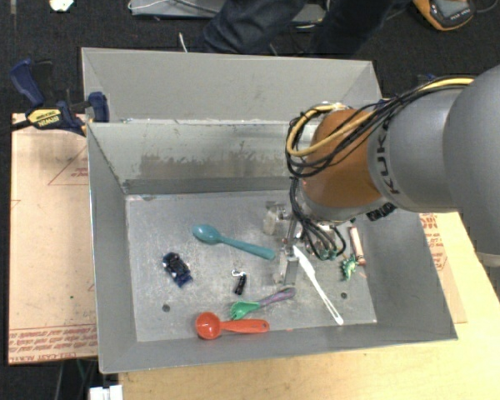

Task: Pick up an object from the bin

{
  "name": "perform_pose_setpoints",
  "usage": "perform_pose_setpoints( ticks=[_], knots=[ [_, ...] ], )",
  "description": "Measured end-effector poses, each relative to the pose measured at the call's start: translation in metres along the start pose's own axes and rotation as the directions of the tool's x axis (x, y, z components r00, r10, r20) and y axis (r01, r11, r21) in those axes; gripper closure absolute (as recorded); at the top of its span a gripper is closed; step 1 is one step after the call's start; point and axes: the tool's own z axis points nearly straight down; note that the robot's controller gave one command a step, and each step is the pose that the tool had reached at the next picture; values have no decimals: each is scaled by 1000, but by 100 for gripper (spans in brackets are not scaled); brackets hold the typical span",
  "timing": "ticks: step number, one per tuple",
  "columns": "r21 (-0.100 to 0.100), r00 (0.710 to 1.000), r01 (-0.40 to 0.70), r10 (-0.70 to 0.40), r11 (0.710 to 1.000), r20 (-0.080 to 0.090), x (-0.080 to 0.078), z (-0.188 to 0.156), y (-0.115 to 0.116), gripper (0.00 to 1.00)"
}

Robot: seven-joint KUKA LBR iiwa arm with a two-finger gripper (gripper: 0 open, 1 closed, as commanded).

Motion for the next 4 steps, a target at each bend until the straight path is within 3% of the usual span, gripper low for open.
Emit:
perform_pose_setpoints(
  ticks=[1, 2, 3, 4],
  knots=[
    [1, 1000, 15, -15, 1000, 2, -3, 0, -2, 0],
    [-1, 997, 81, -81, 997, 6, -14, 0, 7, 100],
    [-1, 997, 82, -82, 997, 6, -14, 0, 7, 100],
    [-2, 998, 69, -69, 998, 1, -14, -65, 11, 100]
  ],
)
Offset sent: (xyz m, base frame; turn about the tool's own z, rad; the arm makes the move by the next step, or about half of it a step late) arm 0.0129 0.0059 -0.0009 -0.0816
